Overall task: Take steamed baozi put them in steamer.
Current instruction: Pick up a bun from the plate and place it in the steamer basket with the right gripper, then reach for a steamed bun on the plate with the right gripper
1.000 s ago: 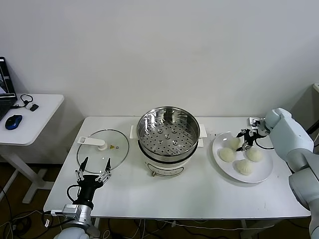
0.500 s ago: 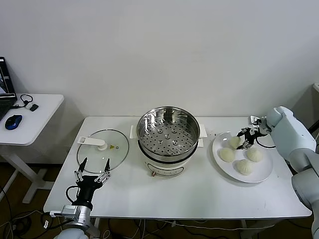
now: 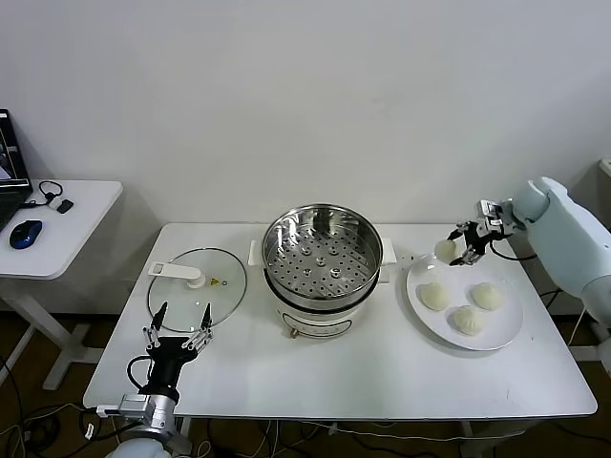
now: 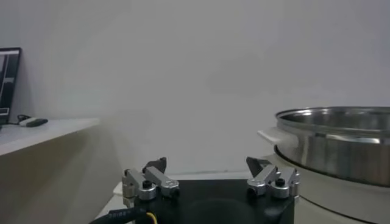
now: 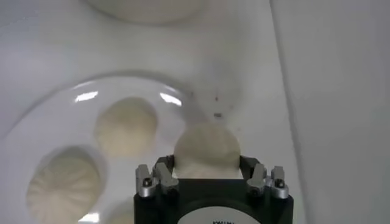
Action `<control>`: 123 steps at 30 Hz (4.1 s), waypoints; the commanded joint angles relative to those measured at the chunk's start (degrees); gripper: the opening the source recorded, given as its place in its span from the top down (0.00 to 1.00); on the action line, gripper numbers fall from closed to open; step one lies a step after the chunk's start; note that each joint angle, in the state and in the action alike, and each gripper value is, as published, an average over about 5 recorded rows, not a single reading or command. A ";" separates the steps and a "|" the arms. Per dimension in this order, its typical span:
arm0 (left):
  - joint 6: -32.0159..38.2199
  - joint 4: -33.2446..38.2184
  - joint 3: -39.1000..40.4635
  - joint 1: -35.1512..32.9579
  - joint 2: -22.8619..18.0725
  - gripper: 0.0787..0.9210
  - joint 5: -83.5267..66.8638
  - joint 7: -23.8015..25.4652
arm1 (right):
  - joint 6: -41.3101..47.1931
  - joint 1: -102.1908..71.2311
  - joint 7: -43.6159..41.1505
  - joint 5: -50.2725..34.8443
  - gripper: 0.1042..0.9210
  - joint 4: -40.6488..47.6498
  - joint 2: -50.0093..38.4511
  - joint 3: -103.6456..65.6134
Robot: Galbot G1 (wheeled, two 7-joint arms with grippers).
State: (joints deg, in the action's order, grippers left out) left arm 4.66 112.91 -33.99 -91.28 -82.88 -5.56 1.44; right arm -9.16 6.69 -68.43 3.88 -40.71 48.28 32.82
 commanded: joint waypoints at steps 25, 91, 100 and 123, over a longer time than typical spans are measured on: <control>-0.20 1.95 -0.27 -0.62 -0.19 0.12 -0.28 -0.08 | -3.97 31.45 -0.76 -15.86 0.28 -24.81 9.54 38.39; -1.17 2.27 -2.03 -0.13 0.87 0.12 -3.43 -0.95 | -25.27 16.75 -0.20 10.31 0.12 -6.01 27.84 24.36; -1.18 2.84 -1.48 -0.22 0.71 0.12 -3.17 -0.99 | -10.94 31.96 -1.85 -13.55 0.12 -18.79 14.02 36.71; -1.76 4.51 -0.51 -1.00 0.96 0.12 -3.54 -1.89 | 12.05 22.54 -2.29 -23.85 0.12 -17.30 -9.92 44.55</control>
State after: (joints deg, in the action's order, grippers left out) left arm 2.94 117.38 -34.55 -92.18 -82.01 -9.14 -0.31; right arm -3.19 33.60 -71.27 -17.01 -56.88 45.43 75.73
